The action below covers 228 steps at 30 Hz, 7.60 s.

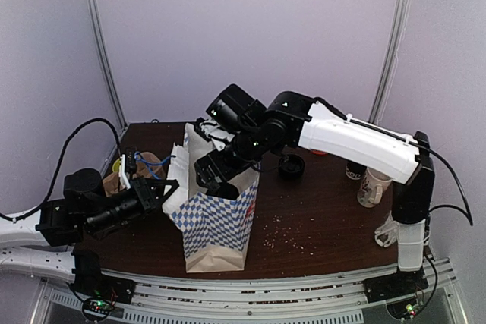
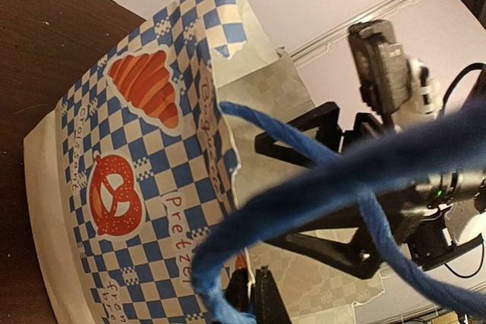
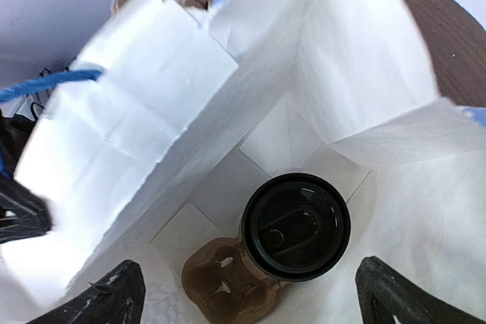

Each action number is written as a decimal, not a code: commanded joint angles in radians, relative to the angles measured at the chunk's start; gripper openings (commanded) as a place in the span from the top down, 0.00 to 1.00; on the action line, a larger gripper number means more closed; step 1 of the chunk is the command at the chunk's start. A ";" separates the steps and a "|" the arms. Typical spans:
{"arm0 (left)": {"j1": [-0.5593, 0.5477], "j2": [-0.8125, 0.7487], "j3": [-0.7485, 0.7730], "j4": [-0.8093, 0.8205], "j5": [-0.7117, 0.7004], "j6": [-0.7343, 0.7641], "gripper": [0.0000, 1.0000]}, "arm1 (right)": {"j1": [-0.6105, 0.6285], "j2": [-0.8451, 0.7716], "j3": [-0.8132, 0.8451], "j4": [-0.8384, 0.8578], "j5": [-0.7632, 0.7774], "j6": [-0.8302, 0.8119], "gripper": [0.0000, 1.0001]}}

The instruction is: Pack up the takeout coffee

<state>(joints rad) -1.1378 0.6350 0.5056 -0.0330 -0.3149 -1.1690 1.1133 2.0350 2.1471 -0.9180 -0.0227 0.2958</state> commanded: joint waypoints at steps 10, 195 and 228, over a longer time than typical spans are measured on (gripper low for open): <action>0.005 0.013 0.039 -0.023 -0.005 0.031 1.00 | -0.002 -0.132 0.066 -0.003 -0.030 0.042 0.00; 0.043 0.421 0.469 -0.299 0.169 0.281 1.00 | -0.237 -0.571 -0.393 -0.027 0.112 0.037 0.28; 0.162 0.405 0.411 -0.269 0.143 0.520 0.48 | -0.367 -1.015 -0.795 -0.441 0.616 0.561 0.32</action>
<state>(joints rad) -0.9821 1.0508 0.9302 -0.3641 -0.2142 -0.6960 0.7769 1.0672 1.3830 -1.3216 0.5915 0.7788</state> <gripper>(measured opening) 0.435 0.678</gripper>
